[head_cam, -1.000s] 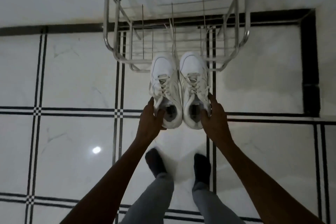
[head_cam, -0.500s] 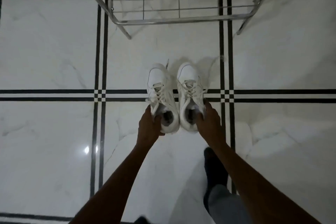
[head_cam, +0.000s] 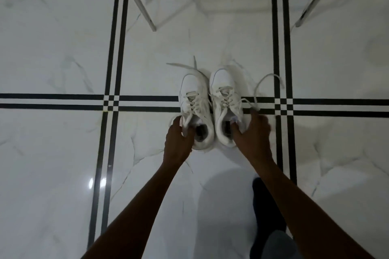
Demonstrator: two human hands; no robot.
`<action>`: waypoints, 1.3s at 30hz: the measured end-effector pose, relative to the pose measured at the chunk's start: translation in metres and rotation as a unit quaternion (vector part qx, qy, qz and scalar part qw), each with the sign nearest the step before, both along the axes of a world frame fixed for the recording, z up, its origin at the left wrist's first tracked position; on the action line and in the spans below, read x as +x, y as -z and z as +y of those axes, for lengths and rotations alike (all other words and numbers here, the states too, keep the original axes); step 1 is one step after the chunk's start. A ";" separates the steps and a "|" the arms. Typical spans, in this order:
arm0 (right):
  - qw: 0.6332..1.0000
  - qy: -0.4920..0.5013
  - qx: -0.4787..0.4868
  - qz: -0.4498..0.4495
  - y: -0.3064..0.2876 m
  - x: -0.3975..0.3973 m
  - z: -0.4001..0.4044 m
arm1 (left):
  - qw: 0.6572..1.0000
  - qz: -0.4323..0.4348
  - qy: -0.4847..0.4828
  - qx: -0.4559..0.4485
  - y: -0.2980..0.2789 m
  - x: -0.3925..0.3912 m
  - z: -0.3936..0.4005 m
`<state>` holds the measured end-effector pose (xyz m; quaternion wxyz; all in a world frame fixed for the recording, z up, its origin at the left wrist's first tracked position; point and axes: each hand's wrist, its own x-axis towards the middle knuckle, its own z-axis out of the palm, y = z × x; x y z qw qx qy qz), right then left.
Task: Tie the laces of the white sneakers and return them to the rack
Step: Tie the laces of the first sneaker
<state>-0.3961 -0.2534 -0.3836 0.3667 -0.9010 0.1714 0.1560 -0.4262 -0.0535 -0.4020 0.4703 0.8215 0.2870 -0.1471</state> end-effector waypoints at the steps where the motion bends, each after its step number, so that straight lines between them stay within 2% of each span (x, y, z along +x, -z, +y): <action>1: 0.997 0.005 -0.039 -0.067 -0.009 -0.003 0.004 | 1.000 -0.014 -0.002 0.017 -0.001 0.000 0.000; 3: 0.982 -0.025 -0.045 -0.181 -0.029 -0.005 0.019 | 0.998 -0.050 -0.031 0.011 -0.002 0.001 -0.002; 4: 0.979 -0.058 -0.025 -0.192 -0.036 -0.003 0.029 | 0.997 -0.070 -0.044 -0.003 -0.004 0.002 -0.003; 6: 0.979 -0.133 -0.004 -0.152 -0.033 0.006 0.051 | 0.992 -0.104 -0.065 -0.027 -0.009 0.007 -0.006; 8: 0.977 -0.181 -0.035 -0.103 -0.023 0.014 0.069 | 0.986 -0.126 -0.096 -0.052 -0.007 0.012 -0.007; 10: 0.977 -0.195 -0.066 -0.055 -0.019 0.022 0.084 | 0.983 -0.143 -0.108 -0.039 0.001 0.018 -0.004; 13: 0.974 -0.204 -0.084 -0.048 -0.007 0.034 0.094 | 0.979 -0.171 -0.106 -0.016 0.008 0.027 0.005; 18: 0.981 -0.164 -0.034 -0.101 0.009 0.045 0.100 | 0.971 -0.226 -0.084 0.001 0.012 0.024 0.024; 21: 0.978 -0.148 0.011 -0.149 0.012 0.038 0.105 | 0.965 -0.245 -0.080 -0.047 0.012 0.020 0.037; 27: 0.976 -0.125 0.118 -0.131 -0.010 0.027 0.099 | 0.955 -0.267 -0.065 -0.109 -0.026 0.012 0.045; 31: 0.971 -0.118 0.157 -0.134 -0.018 0.028 0.100 | 0.948 -0.289 -0.055 -0.123 -0.033 0.012 0.043; 34: 0.960 -0.090 0.227 -0.135 -0.028 0.034 0.102 | 0.931 -0.319 -0.063 -0.169 -0.046 0.014 0.044; 39: 0.936 -0.069 0.307 -0.157 -0.050 0.036 0.103 | 0.930 -0.305 -0.059 -0.194 -0.060 0.015 0.054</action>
